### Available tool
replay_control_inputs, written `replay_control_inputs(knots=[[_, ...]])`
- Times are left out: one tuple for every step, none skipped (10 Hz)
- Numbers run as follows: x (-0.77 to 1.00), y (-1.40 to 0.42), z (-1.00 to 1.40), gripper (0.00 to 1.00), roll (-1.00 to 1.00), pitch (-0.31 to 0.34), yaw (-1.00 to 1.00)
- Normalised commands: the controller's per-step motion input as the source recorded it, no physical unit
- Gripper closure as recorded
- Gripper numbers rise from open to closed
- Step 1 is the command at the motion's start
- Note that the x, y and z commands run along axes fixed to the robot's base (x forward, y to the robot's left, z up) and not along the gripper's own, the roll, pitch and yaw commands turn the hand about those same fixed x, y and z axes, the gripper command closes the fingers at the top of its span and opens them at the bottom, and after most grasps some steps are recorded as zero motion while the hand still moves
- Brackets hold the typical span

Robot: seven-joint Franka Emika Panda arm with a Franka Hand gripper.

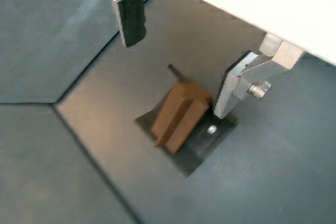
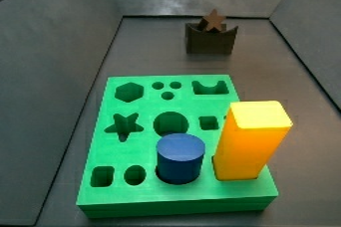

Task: Pick up the star object. Move up. Place the star object on the fixture. Regrasp the star object. Move to above the board. Insert the star object.
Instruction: Regrasp the star object.

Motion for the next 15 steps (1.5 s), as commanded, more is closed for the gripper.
replay_control_inputs(knots=[[0.09,-0.04,-0.01,0.00,1.00,0.122,0.06],[0.10,-0.04,-0.02,0.00,1.00,0.139,0.08],[0.10,-0.04,-0.01,0.00,1.00,0.185,0.12],[0.10,-0.05,-0.02,0.00,0.87,0.191,0.15],[0.11,-0.04,-0.02,0.00,0.68,0.174,0.17],[0.11,-0.05,-0.02,0.00,0.43,0.146,0.20],[0.10,-0.03,-0.01,0.00,0.29,0.116,0.21],[0.09,-0.03,0.00,0.00,0.23,0.092,0.21],[0.08,-0.04,-0.01,0.00,0.18,0.041,0.21],[0.03,0.07,-1.00,0.00,0.08,-0.176,0.20],[0.04,0.07,-1.00,0.00,0.08,-0.189,0.16],[0.05,0.07,-1.00,0.00,0.08,-0.206,0.12],[0.05,0.06,-1.00,0.00,0.06,-0.221,0.04],[0.05,0.06,-1.00,0.00,0.06,-0.218,0.00],[0.05,0.06,-1.00,0.00,0.05,-0.201,-0.06]])
